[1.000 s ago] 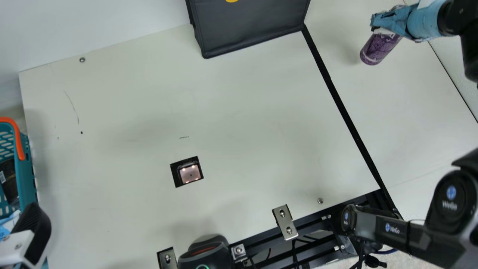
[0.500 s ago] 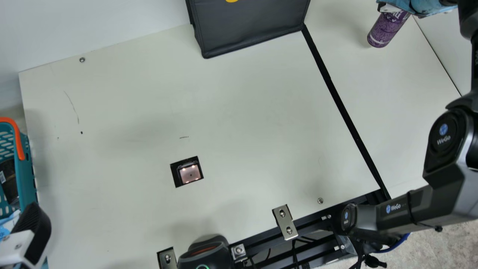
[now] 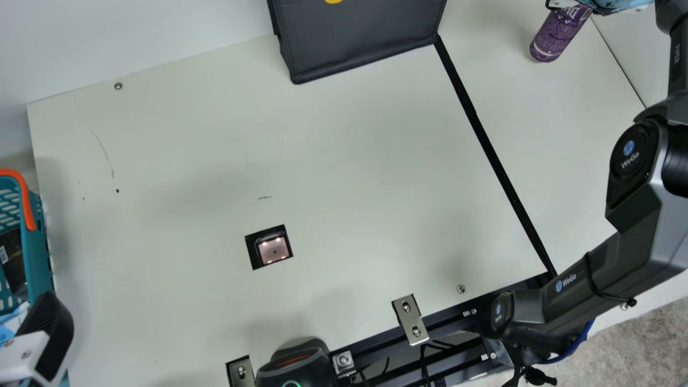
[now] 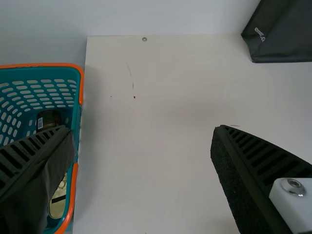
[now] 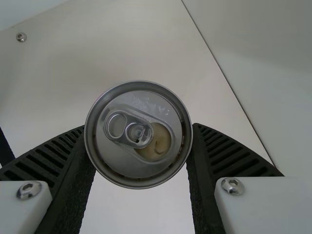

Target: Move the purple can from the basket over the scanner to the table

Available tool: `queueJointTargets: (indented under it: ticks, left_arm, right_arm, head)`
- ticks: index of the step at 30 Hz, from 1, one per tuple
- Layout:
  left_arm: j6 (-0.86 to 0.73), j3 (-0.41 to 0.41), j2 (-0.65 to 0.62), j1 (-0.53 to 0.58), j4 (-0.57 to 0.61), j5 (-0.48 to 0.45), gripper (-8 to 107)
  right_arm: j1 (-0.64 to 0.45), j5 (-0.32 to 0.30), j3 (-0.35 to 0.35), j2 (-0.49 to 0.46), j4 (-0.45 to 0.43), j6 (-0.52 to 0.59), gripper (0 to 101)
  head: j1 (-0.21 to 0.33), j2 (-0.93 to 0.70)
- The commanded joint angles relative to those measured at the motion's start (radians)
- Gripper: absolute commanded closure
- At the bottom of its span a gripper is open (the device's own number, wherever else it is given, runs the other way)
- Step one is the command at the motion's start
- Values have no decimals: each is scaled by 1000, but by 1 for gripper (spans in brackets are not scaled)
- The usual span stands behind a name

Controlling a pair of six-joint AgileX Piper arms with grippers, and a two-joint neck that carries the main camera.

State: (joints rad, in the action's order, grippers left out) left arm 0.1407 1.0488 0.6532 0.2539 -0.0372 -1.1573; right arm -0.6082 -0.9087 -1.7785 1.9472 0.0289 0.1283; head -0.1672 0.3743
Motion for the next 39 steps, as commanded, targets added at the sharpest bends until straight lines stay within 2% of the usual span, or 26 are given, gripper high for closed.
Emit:
queueJointTargets:
  ticks: [1,3,20,31,39]
  left_arm:
    - [0,0,0,0,0,0,9]
    - [0,0,0,0,0,0,9]
    - [0,0,0,0,0,0,9]
    - [0,0,0,0,0,0,9]
    - [0,0,0,0,0,0,9]
  right_arm:
    - [-2,-2,-9,9,10,2,101]
    - [-4,-4,-16,17,16,1,101]
    - [1,11,-6,33,7,-21,45]
    - [18,53,41,-5,-44,-28,8]
    - [30,108,111,-88,-82,-21,6]
  head:
    - [29,2]
    - [29,2]
    - [29,2]
    - [29,2]
    - [29,2]
